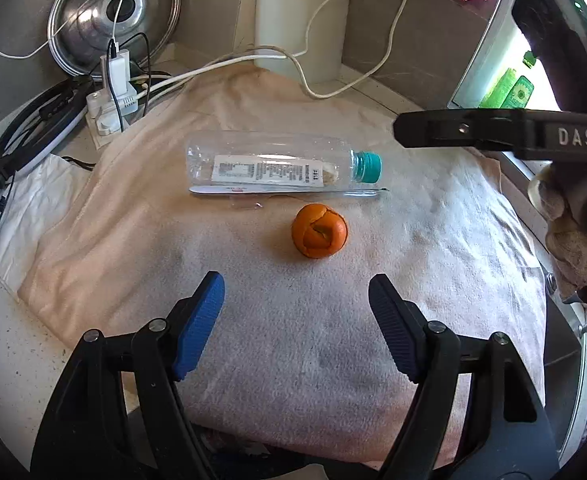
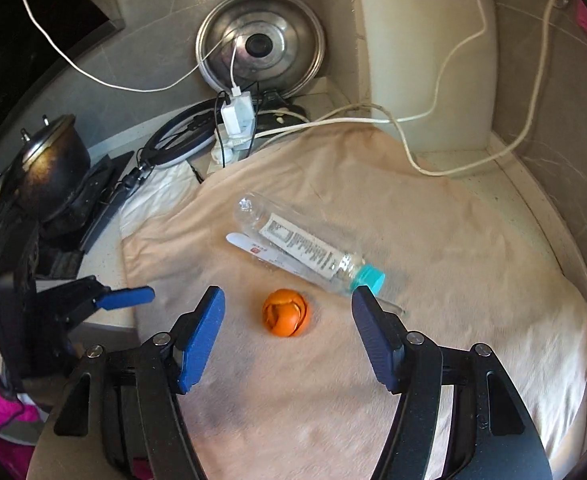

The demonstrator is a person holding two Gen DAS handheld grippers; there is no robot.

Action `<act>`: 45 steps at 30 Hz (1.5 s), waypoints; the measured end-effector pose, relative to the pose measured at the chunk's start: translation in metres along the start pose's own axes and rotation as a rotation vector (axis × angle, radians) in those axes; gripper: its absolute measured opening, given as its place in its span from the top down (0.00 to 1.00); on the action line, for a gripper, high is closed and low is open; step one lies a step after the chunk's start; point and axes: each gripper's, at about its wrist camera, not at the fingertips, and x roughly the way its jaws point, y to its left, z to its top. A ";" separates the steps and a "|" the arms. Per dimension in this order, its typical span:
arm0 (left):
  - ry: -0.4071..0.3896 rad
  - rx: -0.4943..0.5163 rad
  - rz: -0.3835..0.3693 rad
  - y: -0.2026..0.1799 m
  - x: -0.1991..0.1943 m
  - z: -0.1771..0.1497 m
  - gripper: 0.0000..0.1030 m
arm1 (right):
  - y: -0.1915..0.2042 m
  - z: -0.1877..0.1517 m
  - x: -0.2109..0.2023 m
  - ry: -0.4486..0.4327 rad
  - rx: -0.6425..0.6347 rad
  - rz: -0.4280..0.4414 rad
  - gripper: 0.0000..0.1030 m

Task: Collect trash
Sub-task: 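Move both tools back up over the towel toward the bottle and orange peel, then grasp the orange peel with the left tool while the right tool grasps the plastic bottle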

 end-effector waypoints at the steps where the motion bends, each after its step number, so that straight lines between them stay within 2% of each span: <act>1: 0.004 -0.005 -0.002 -0.002 0.004 0.001 0.30 | -0.004 0.004 0.005 0.014 -0.002 0.011 0.37; 3: 0.017 -0.018 -0.002 -0.005 0.011 0.003 0.35 | -0.012 0.011 0.016 0.045 -0.005 0.041 0.37; 7: 0.018 -0.056 -0.001 -0.003 0.015 0.003 0.35 | -0.019 0.022 0.040 0.102 -0.034 0.071 0.37; 15: 0.025 -0.125 0.026 0.010 0.022 0.001 0.35 | -0.005 0.045 0.089 0.205 -0.179 0.085 0.37; 19: 0.023 -0.143 0.031 0.014 0.027 0.002 0.38 | 0.008 0.053 0.110 0.255 -0.266 0.075 0.37; 26: 0.032 -0.154 0.030 0.013 0.038 0.006 0.39 | 0.014 0.063 0.137 0.328 -0.332 0.076 0.37; 28: 0.053 -0.152 0.027 0.012 0.042 0.008 0.41 | 0.011 0.063 0.146 0.352 -0.333 0.058 0.37; 31: 0.058 -0.137 0.024 0.009 0.046 0.011 0.41 | -0.001 0.063 0.152 0.365 -0.281 0.082 0.37; 34: 0.062 -0.124 0.014 0.006 0.052 0.017 0.41 | -0.013 0.064 0.153 0.364 -0.239 0.074 0.46; 36: 0.065 -0.111 0.009 0.002 0.056 0.020 0.41 | -0.022 0.064 0.154 0.368 -0.215 0.074 0.48; 45: 0.088 -0.055 -0.001 -0.012 0.077 0.029 0.41 | -0.063 0.062 0.141 0.356 -0.130 0.063 0.48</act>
